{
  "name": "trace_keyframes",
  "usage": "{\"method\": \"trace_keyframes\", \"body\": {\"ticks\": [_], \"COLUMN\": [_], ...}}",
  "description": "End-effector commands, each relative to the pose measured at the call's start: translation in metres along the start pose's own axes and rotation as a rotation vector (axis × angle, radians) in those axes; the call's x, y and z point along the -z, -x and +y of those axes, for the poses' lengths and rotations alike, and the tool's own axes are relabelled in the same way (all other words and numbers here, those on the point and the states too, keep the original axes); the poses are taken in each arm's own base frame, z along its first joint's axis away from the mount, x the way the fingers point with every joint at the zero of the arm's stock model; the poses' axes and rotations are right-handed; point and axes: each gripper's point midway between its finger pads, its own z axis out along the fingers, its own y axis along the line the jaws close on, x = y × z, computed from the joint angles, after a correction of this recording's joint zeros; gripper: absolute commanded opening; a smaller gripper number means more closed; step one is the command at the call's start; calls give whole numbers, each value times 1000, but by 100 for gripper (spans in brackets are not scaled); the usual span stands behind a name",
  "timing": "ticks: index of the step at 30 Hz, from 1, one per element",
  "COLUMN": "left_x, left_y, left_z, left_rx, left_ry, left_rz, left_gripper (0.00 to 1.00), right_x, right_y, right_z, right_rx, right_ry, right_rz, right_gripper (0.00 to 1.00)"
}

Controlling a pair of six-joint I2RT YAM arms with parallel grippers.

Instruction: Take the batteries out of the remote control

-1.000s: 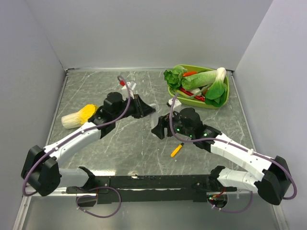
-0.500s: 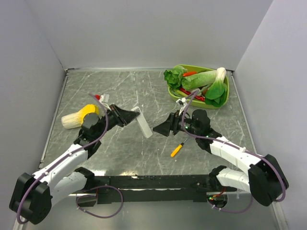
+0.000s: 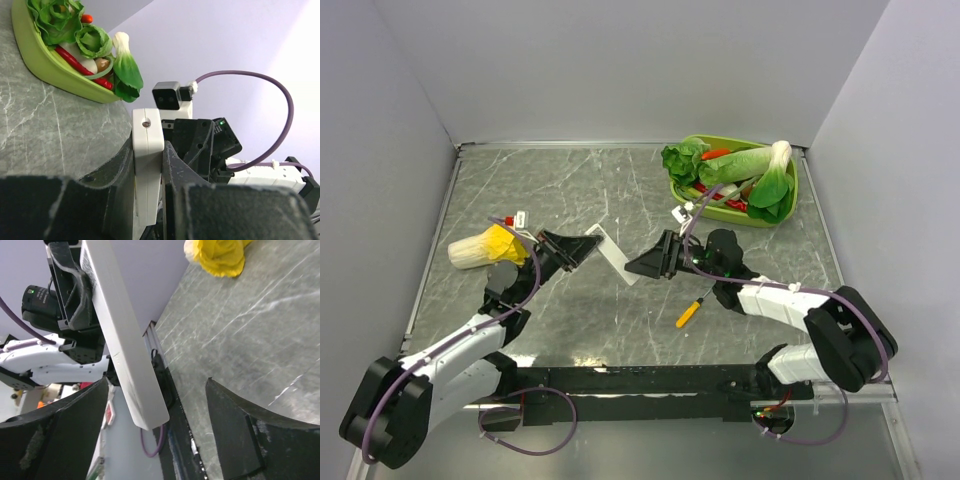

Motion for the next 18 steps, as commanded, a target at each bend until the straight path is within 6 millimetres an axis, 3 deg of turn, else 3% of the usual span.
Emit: {"method": "trace_keyframes", "body": {"ticks": [1,5,9,18], "left_x": [1,0,0,1], "left_y": [15,15,15,13], "left_z": [-21,-22,-25,-23], "left_rx": [-8,-23,-38,-51], "left_ry": [-94,-100,-106,-99], "left_rz": [-73,-70,-66,-58], "left_gripper": [1,1,1,1], "right_x": [-16,-20,-25,-28], "right_y": [10,10,10,12], "right_z": [23,32,29,36], "right_rx": [28,15,-16,-14], "right_ry": [69,133,119,136], "right_rz": [-10,-2,-6,-8], "right_gripper": [82,75,66,72]}}
